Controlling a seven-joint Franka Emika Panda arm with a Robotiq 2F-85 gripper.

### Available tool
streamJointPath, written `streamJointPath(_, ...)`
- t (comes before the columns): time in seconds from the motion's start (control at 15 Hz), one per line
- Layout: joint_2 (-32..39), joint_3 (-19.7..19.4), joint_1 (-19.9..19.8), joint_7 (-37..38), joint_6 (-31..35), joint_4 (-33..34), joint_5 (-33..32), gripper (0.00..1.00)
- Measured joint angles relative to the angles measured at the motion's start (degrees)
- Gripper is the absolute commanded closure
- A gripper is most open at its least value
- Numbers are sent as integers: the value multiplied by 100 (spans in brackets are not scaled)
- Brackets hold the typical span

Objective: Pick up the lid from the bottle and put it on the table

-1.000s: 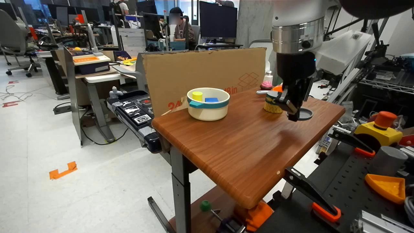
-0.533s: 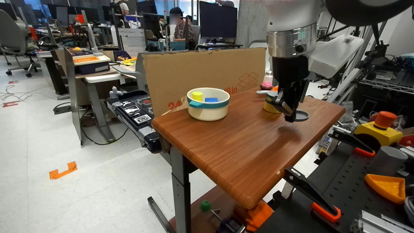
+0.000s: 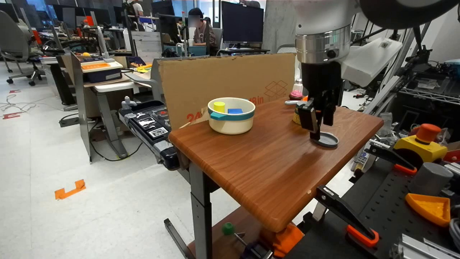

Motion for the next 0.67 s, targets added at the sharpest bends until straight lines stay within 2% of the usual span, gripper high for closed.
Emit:
streamJointPath(0.07, 0, -6, 0, -4, 0, 2, -17, 0)
streamJointPath(0.4, -86, -18, 0, -115, 0, 7, -51, 0)
streamJointPath(0.67, -441, 9, 0, -313, 7, -66, -34, 0)
